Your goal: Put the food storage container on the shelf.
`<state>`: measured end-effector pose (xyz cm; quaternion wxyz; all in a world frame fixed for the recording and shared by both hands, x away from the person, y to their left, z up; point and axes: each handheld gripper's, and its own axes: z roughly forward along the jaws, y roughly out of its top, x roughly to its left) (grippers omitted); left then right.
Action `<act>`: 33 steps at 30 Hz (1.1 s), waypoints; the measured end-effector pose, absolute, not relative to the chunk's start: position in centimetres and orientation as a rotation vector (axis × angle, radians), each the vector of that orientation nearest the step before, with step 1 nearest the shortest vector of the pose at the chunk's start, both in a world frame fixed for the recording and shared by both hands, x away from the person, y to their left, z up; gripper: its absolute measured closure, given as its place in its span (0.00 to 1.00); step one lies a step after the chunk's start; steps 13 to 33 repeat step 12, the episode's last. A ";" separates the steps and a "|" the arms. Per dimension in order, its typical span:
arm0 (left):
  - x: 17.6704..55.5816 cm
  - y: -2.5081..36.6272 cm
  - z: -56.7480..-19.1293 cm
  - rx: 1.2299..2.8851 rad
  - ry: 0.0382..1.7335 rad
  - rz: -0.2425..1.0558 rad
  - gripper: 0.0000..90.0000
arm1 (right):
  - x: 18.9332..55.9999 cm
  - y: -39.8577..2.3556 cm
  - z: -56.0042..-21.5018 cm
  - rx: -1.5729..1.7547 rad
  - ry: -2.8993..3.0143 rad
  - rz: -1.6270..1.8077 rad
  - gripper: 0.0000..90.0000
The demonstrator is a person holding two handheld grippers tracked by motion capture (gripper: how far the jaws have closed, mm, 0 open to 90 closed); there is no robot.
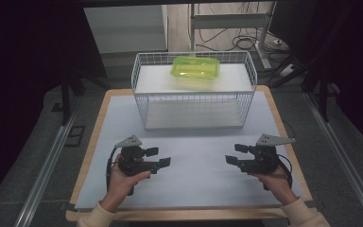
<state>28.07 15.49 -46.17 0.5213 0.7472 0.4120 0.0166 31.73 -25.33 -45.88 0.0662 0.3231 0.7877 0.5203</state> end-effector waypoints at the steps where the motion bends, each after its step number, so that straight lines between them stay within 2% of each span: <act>1: 28.1 15.4 -46.3 1.793 0.987 0.036 0.27 | 31.7 -25.3 -46.0 0.968 2.379 1.554 0.35; 33: 28.0 15.9 -46.6 1.781 1.002 0.028 0.27 | 31.6 -25.8 -46.5 0.972 2.367 1.553 0.35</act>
